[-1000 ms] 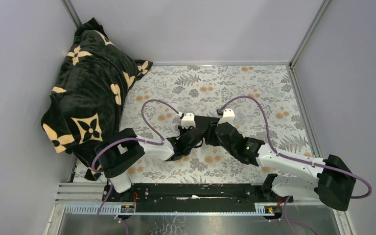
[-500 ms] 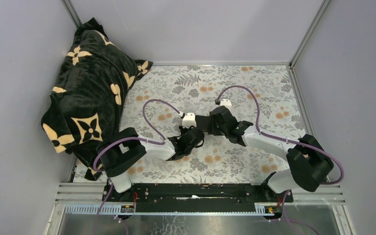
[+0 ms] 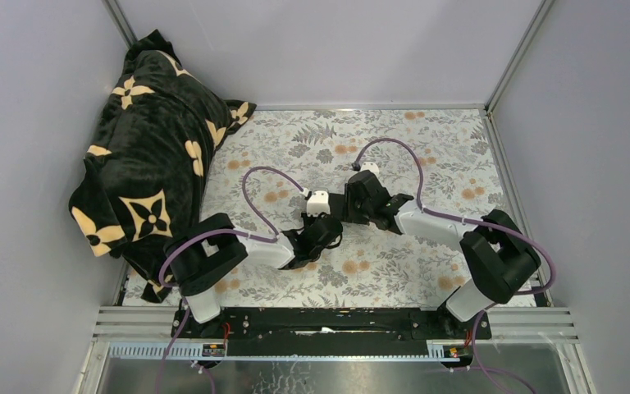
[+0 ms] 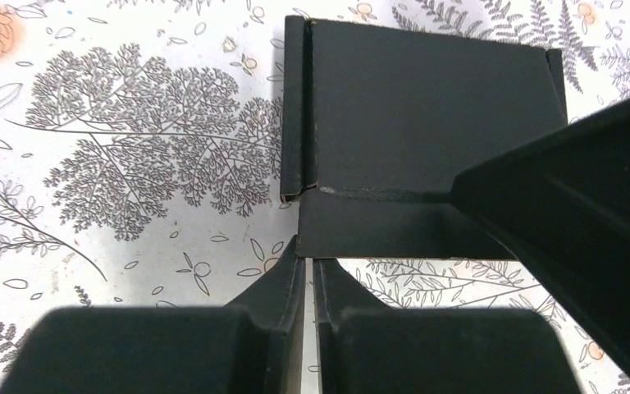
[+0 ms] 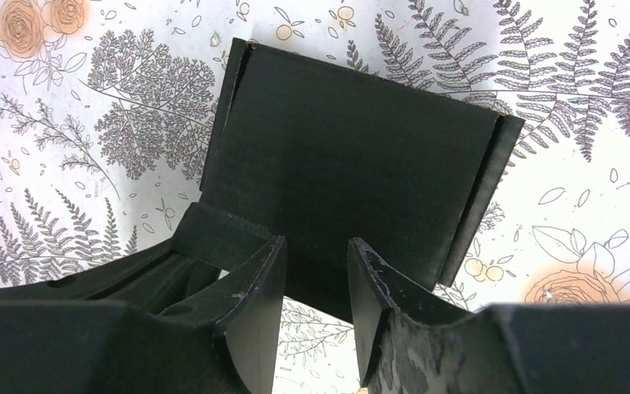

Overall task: Fold the paper box
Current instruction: Close the paper box at the center of the board.

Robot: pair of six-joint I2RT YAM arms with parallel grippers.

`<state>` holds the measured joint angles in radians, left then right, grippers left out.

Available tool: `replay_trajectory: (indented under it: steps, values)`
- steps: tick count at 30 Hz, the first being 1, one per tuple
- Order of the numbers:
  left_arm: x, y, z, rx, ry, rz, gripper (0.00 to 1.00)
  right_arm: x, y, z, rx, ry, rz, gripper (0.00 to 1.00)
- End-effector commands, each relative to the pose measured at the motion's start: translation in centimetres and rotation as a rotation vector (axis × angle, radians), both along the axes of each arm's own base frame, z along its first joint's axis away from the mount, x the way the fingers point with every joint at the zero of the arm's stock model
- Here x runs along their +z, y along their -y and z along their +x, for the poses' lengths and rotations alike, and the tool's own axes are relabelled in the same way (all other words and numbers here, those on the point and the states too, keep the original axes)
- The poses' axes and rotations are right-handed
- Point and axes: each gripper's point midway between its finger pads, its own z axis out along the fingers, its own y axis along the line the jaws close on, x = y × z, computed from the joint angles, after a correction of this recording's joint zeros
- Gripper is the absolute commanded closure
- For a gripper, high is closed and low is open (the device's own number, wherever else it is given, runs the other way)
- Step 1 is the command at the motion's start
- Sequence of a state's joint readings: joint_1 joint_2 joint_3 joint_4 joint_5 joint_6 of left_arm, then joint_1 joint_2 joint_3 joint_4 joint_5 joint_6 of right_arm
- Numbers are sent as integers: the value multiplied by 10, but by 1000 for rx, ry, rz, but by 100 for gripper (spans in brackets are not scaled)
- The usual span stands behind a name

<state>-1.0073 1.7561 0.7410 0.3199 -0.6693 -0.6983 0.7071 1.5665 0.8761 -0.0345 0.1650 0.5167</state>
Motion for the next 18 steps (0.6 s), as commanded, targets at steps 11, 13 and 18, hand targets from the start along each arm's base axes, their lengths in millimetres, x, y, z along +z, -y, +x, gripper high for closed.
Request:
replay_trajectory:
  steps: [11,13,18]
  values:
    - [7,24,-13,-128,-55,-32,67,-22,5,4,16,-49,-19,60]
    - [10,25,-15,-142,-64,-32,67,-25,7,5,13,-54,-25,60]
    - [21,28,-21,-184,-78,-41,70,-31,10,8,15,-73,-36,60]
